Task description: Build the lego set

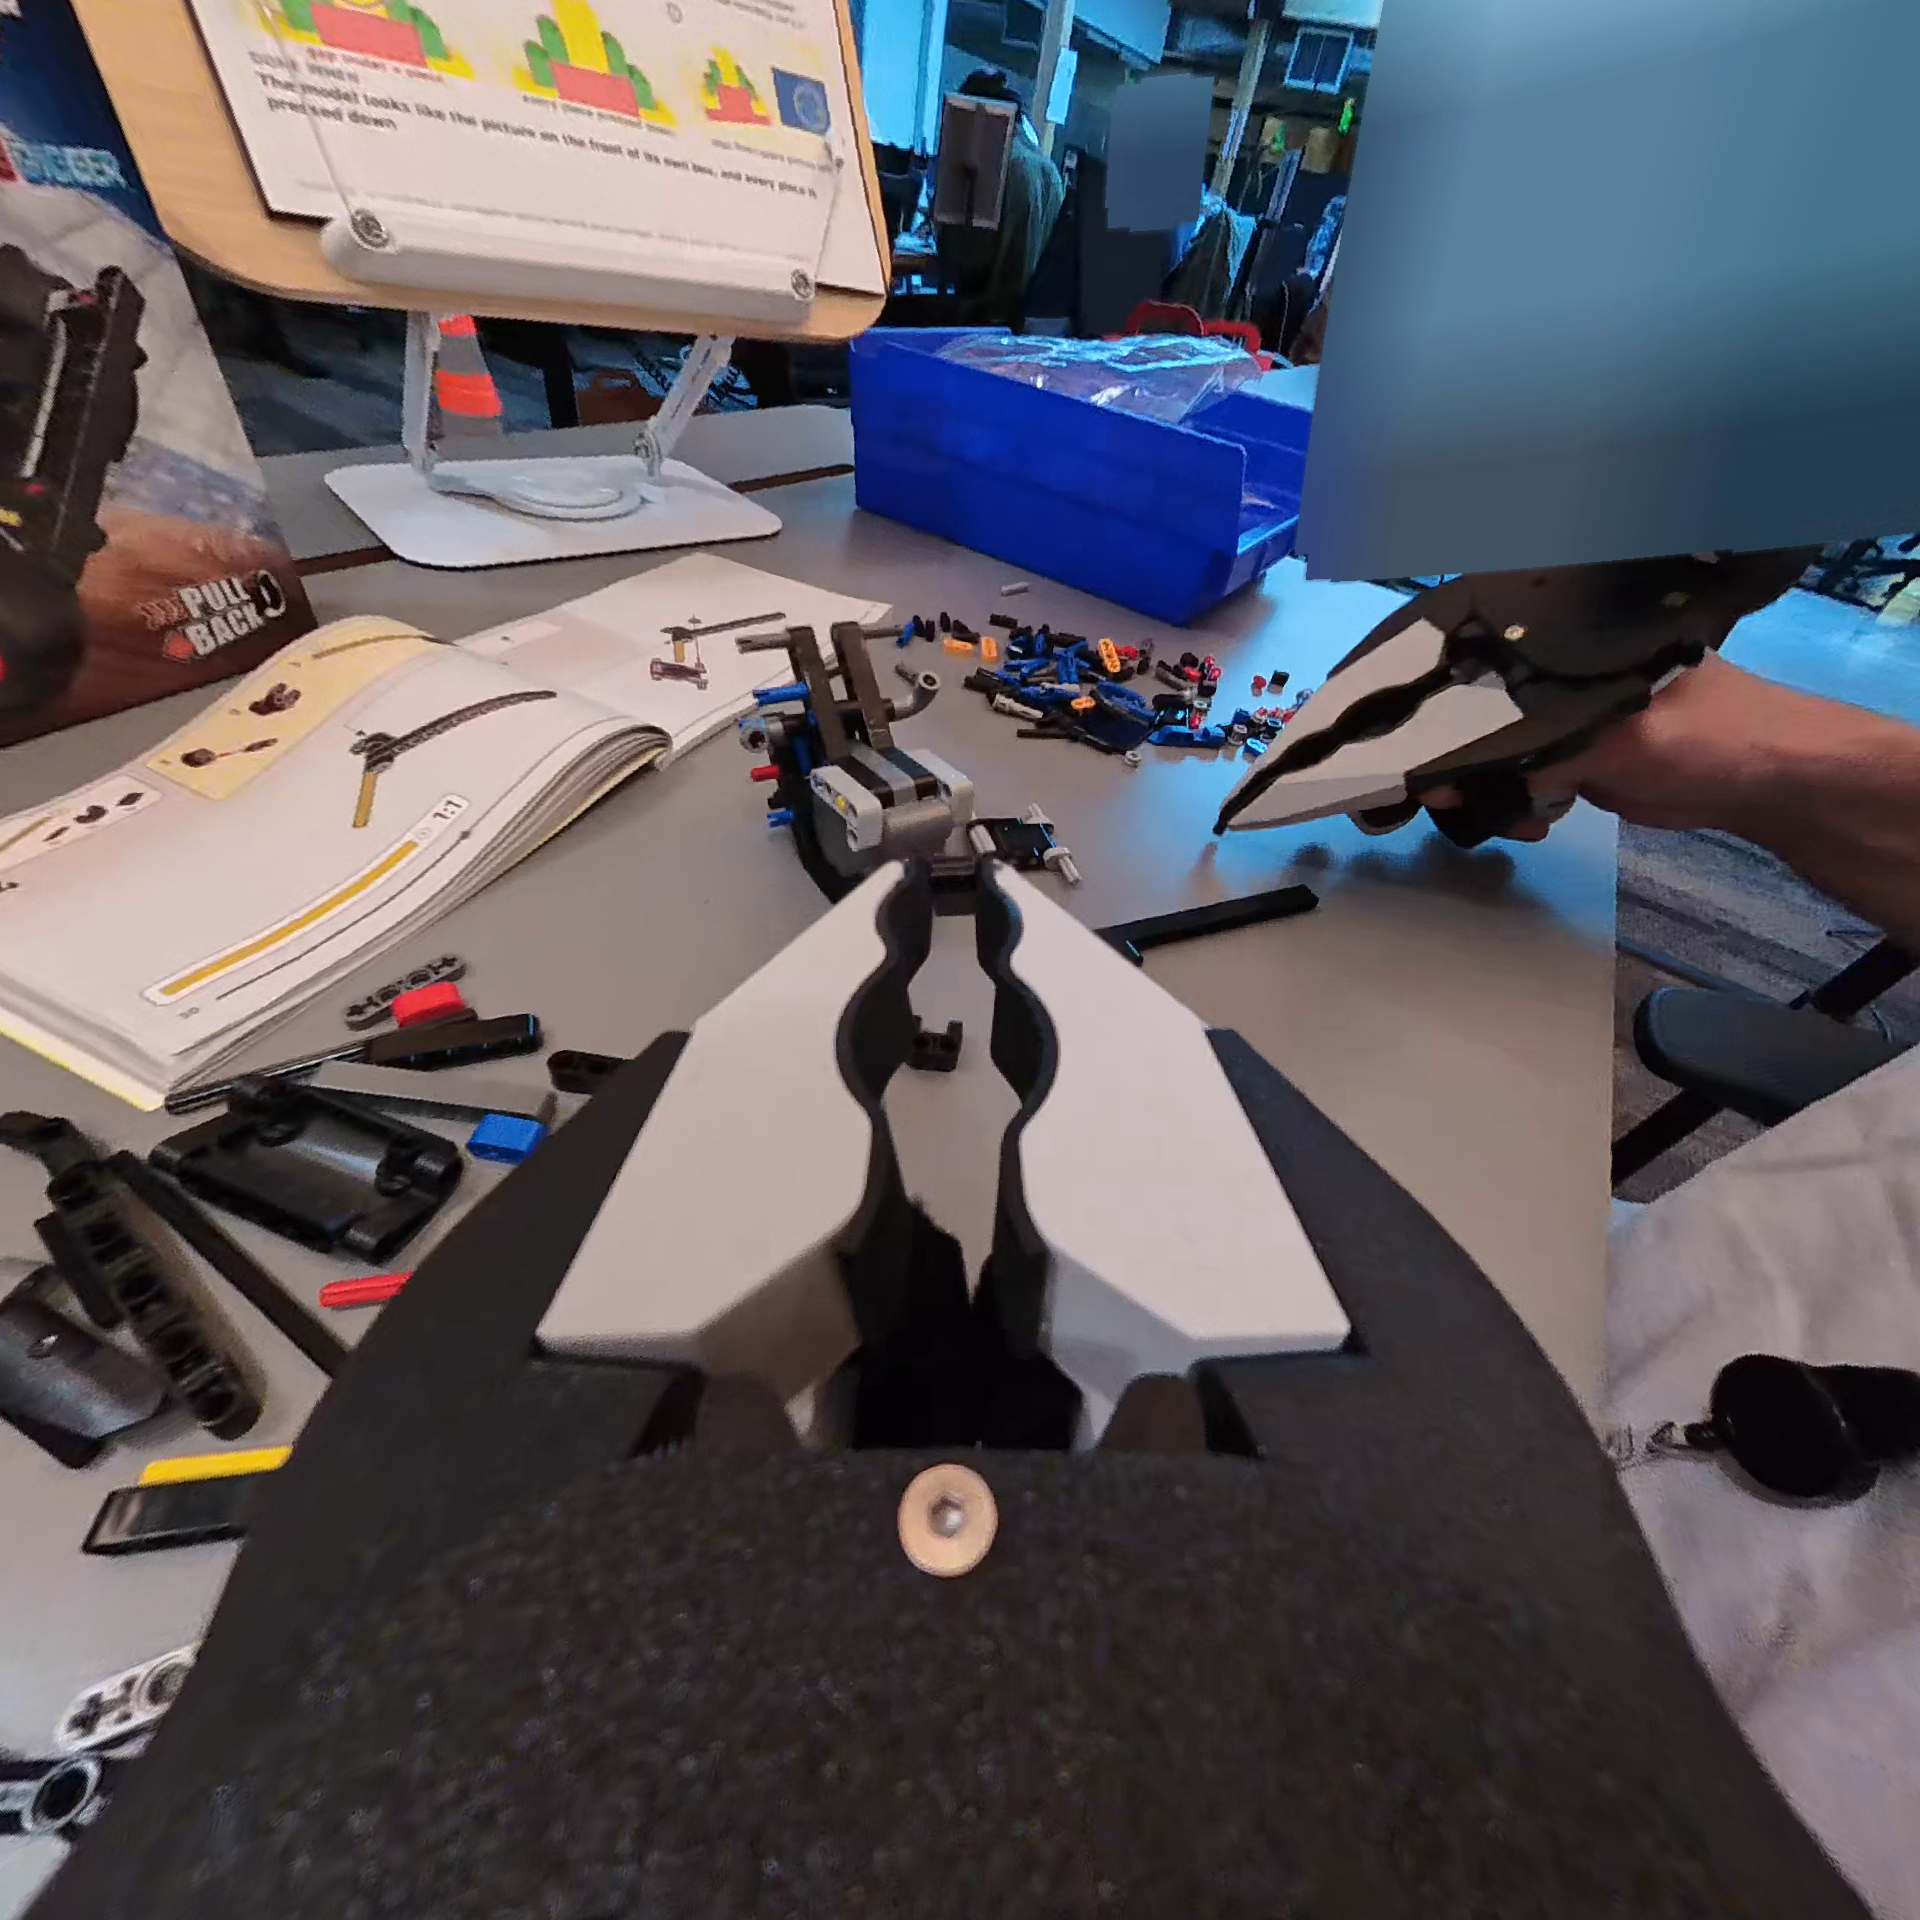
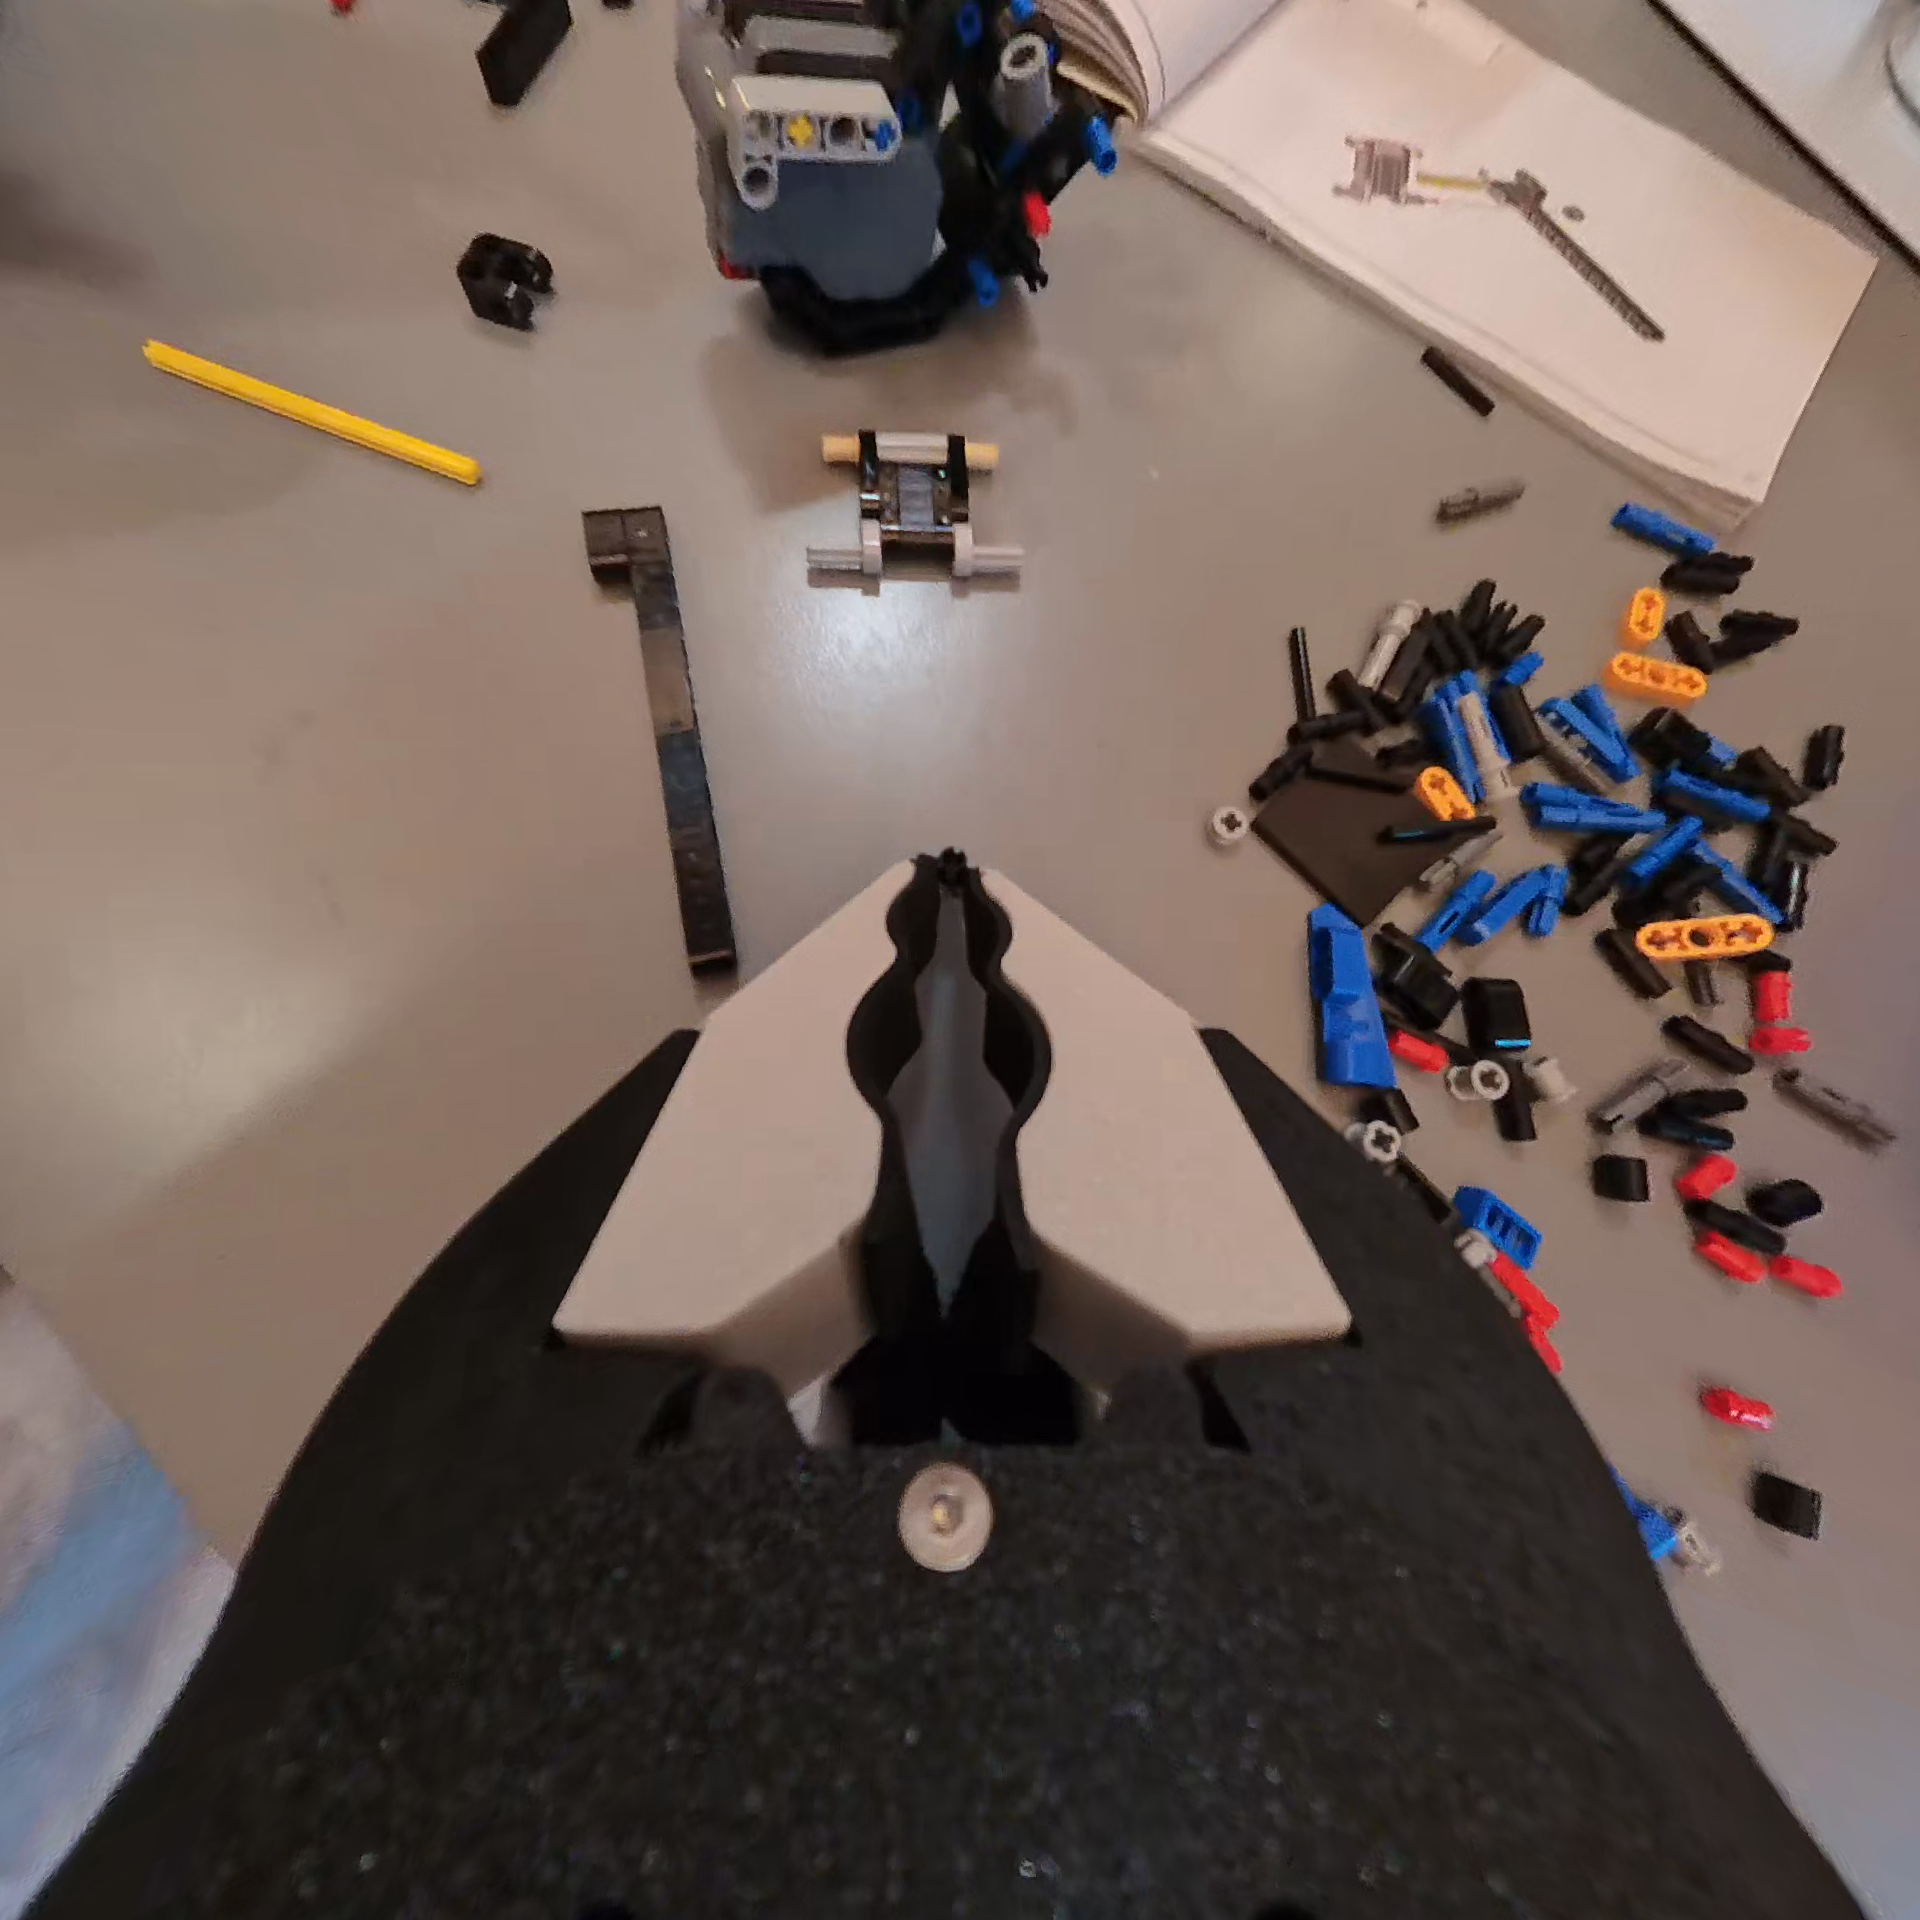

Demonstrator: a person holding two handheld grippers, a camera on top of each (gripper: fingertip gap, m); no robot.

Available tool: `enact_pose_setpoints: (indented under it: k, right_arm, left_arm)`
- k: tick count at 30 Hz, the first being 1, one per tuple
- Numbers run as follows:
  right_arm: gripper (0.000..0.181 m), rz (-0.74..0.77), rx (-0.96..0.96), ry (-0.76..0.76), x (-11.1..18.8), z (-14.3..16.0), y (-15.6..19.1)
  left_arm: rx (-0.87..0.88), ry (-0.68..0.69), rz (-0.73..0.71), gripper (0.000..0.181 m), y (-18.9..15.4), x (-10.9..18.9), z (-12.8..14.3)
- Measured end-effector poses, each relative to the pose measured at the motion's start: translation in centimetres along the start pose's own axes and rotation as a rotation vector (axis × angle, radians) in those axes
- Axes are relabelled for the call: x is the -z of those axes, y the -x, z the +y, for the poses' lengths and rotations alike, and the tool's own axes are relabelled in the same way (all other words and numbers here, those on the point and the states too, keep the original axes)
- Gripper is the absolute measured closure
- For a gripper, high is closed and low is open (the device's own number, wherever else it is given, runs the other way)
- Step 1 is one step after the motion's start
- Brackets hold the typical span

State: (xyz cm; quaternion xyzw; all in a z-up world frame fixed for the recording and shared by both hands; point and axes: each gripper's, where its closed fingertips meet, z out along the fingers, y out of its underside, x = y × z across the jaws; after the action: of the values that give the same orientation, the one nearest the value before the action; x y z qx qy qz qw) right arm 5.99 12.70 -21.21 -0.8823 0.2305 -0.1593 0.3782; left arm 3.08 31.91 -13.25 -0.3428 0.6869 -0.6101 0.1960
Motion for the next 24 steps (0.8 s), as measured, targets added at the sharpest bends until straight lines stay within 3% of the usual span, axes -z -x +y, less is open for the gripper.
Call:
enact_pose_setpoints:
  k: [24]
  right_arm:
    - [0.169, 0.006, -0.009, 0.053, 0.40, 0.69, -0.82]
  left_arm:
    - [-0.006, 0.016, 0.022, 0.175, -0.34, -0.11, 0.22]
